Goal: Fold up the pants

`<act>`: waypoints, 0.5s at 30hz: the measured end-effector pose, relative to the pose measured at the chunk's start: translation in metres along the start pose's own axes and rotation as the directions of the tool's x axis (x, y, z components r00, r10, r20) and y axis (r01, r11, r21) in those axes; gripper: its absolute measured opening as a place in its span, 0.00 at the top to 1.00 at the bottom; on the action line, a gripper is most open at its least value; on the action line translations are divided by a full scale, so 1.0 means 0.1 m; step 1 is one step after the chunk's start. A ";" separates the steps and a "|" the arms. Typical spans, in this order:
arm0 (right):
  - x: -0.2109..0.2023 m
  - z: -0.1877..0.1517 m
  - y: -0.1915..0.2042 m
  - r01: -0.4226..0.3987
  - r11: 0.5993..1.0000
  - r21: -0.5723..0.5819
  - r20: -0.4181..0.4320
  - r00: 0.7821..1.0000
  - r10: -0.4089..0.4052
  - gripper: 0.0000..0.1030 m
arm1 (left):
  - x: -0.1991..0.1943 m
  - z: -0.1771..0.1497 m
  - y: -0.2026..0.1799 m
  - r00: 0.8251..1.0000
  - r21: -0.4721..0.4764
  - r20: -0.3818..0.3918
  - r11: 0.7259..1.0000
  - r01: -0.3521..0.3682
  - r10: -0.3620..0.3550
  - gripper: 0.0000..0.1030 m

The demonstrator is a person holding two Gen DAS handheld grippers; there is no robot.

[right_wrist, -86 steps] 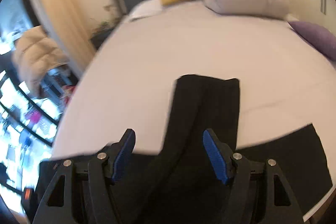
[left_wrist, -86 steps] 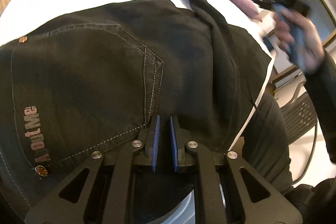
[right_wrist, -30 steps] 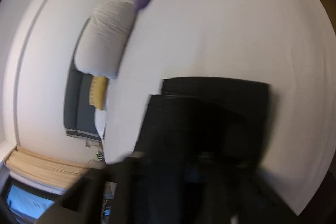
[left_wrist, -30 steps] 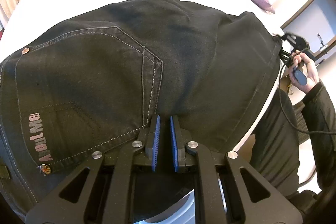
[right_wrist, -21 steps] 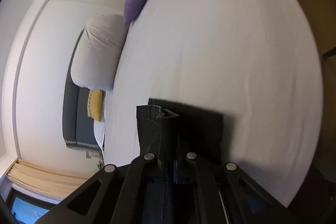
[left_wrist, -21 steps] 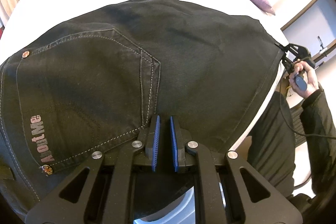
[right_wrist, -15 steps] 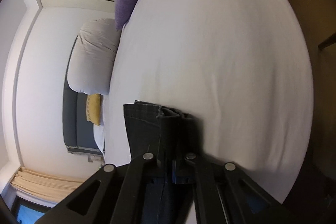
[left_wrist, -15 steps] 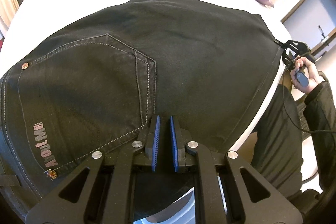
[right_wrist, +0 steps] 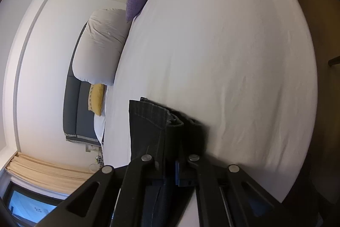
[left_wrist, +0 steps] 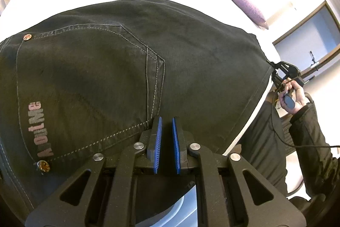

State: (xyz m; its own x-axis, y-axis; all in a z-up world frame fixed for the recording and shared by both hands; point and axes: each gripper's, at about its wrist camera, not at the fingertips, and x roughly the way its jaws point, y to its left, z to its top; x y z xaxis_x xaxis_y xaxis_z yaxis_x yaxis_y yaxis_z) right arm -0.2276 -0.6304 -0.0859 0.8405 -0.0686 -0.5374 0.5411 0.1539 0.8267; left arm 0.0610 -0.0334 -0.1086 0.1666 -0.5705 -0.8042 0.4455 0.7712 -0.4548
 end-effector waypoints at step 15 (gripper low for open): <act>-0.74 -0.20 0.29 -0.044 0.998 -0.047 -0.026 0.999 0.043 0.35 | -0.05 -0.22 0.18 0.998 -0.054 0.050 0.997 0.050 -0.048 0.90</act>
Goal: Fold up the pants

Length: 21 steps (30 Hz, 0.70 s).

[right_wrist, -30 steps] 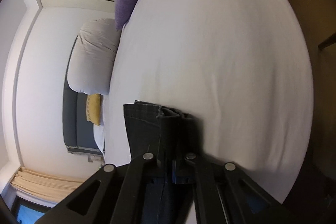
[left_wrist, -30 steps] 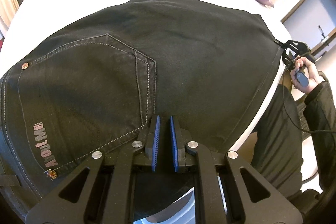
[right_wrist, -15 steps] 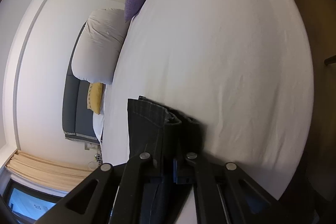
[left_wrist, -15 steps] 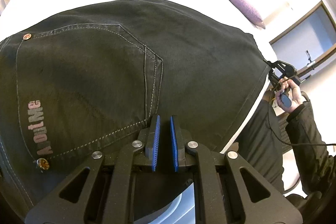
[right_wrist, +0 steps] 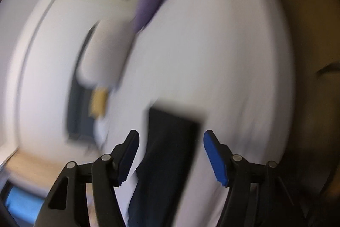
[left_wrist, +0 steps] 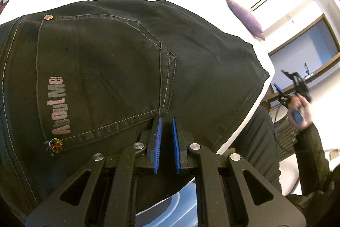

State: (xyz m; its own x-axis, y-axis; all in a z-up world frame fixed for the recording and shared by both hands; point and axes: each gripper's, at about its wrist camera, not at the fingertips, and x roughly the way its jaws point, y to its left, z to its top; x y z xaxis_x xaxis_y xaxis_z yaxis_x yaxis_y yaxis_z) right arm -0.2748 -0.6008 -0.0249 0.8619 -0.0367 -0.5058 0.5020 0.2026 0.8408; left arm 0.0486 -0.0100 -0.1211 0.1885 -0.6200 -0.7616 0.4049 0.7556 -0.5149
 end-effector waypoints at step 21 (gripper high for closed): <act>1.09 -2.15 0.39 -0.029 1.000 0.000 -0.640 0.768 0.022 0.50 | 0.00 0.01 -0.03 1.000 0.002 0.004 1.000 -0.009 0.009 0.90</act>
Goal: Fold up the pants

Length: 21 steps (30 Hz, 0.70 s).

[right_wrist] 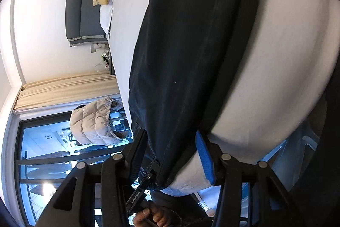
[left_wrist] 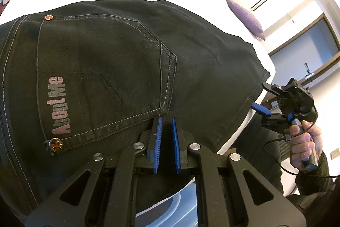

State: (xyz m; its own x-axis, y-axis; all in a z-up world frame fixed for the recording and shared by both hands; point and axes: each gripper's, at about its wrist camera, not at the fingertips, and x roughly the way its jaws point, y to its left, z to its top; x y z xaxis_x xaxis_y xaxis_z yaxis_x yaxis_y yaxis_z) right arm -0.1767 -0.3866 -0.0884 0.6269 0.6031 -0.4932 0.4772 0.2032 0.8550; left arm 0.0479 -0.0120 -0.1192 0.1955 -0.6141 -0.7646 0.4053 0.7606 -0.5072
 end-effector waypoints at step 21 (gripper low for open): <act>0.07 -0.07 -0.17 0.007 1.000 -0.028 0.017 1.000 -0.006 0.94 | -0.05 -0.04 -0.08 1.000 -0.003 -0.022 1.000 -0.022 0.022 0.90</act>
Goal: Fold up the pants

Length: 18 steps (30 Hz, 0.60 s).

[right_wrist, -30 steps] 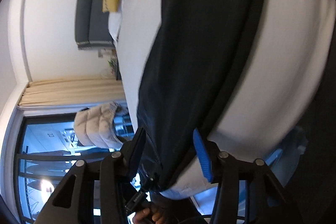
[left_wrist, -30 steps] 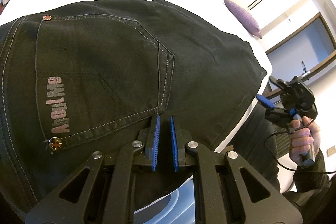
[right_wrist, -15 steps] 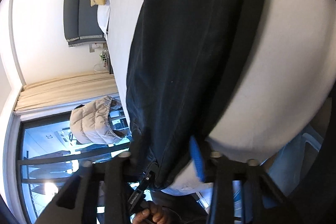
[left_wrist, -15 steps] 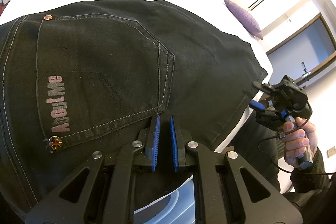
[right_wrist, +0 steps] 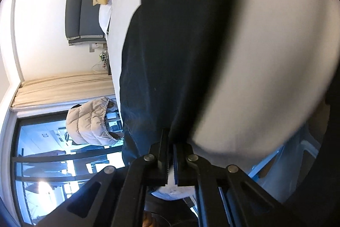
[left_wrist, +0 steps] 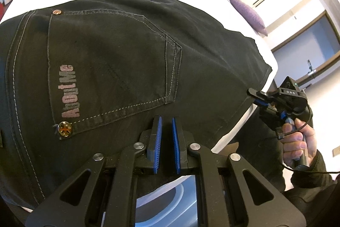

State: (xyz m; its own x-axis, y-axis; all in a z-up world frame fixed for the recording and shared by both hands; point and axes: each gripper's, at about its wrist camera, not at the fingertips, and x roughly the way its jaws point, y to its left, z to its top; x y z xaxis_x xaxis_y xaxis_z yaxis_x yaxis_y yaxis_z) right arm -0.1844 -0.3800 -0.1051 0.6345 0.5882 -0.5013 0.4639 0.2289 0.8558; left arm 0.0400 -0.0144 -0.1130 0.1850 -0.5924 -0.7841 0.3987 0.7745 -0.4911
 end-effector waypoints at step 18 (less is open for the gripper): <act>-0.97 0.93 -0.44 -0.083 0.988 0.131 0.379 0.925 0.027 0.98 | -0.02 0.04 -0.14 0.994 0.063 -0.057 0.994 -0.086 0.089 0.90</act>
State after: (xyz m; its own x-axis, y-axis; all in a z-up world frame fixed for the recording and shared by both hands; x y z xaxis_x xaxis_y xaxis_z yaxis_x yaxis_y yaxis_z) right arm -0.2086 -0.5193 -0.1063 0.8339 0.2559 -0.4889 0.4869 0.0758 0.8702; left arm 0.0381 -0.0247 -0.1028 0.1681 -0.5073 -0.8452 0.4374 0.8067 -0.3973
